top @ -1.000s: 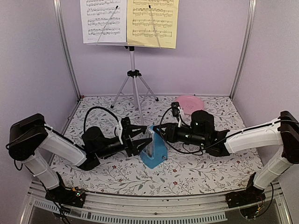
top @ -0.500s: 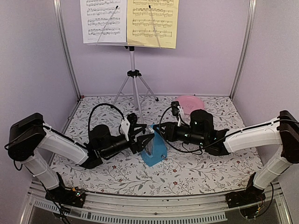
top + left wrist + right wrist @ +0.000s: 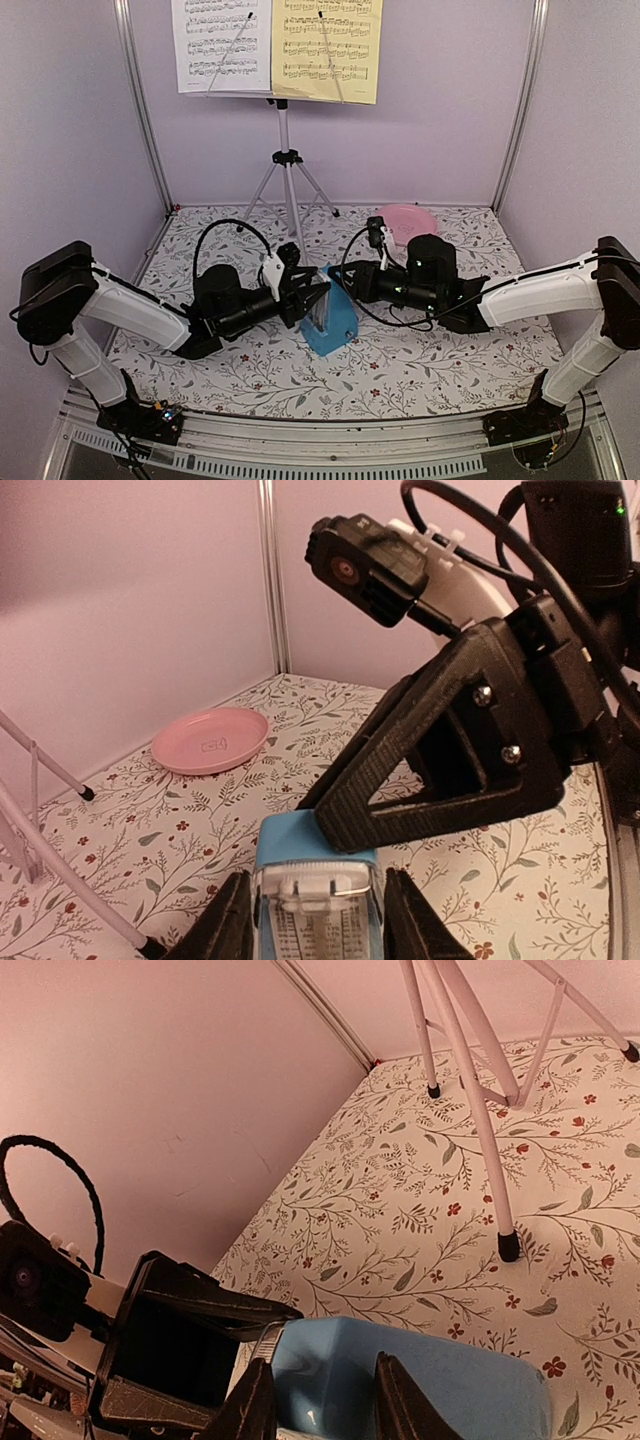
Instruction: Set up the instrument practice props
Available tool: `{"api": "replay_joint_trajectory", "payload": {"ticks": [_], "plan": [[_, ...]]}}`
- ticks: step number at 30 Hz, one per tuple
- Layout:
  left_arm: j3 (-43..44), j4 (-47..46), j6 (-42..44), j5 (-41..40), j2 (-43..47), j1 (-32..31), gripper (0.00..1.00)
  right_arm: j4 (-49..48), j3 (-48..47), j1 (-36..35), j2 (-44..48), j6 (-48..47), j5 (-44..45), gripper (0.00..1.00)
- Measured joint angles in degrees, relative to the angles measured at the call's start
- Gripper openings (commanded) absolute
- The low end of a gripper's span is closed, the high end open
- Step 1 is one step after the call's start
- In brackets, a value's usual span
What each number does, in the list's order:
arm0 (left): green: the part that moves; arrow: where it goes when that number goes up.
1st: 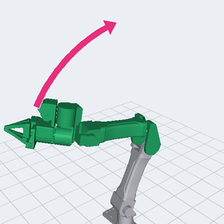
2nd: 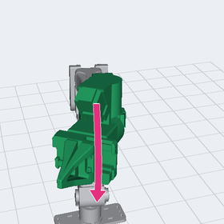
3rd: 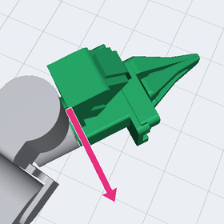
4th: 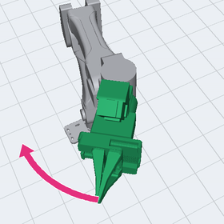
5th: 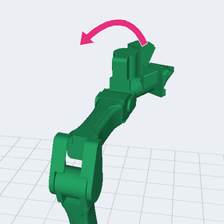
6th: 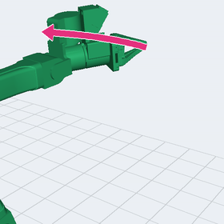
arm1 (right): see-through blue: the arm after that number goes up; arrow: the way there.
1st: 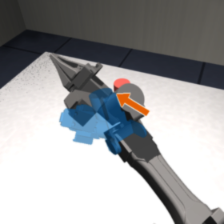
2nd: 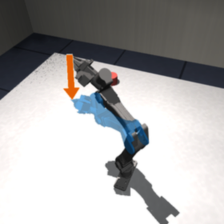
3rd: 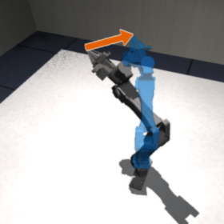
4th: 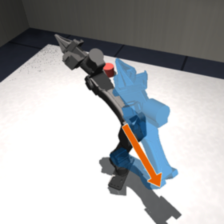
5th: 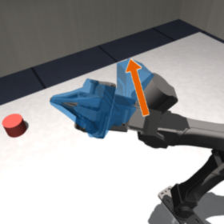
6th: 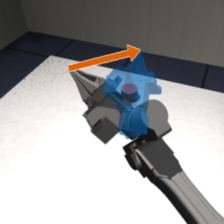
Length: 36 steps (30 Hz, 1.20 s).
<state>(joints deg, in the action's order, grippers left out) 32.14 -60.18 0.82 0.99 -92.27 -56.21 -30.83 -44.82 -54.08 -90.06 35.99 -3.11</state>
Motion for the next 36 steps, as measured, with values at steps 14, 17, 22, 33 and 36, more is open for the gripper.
{"api": "replay_joint_trajectory", "payload": {"ticks": [14, 17, 22, 33, 36], "plan": [[-4.63, -5.73, 2.32, 5.42, 0.55, 2.29, 0.07, -4.2, 0.79, 0.0, -1.95, 1.73, -0.02, 0.32], [-5.68, -5.51, 2.91, 8.5, 0.55, 1.95, 0.15, -5.22, 0.92, 0.07, -2.38, 1.99, -0.02, 0.32], [-5.97, -5.22, 2.25, 8.28, 0.68, 1.7, 0.5, -5.55, 0.96, 0.11, -2.47, 2.03, -0.07, 0.32], [-1.44, 0.5, 0.68, 0.7, 0.85, 0.66, 0.55, -5.51, 0.87, 0.81, -2.4, 1.95, 0.5, 0.32], [0.7, 2.43, 0.68, -0.48, 0.66, 0.66, 0.57, -5.44, 0.87, 0.85, -2.38, 1.86, 0.28, 0.32]]}}
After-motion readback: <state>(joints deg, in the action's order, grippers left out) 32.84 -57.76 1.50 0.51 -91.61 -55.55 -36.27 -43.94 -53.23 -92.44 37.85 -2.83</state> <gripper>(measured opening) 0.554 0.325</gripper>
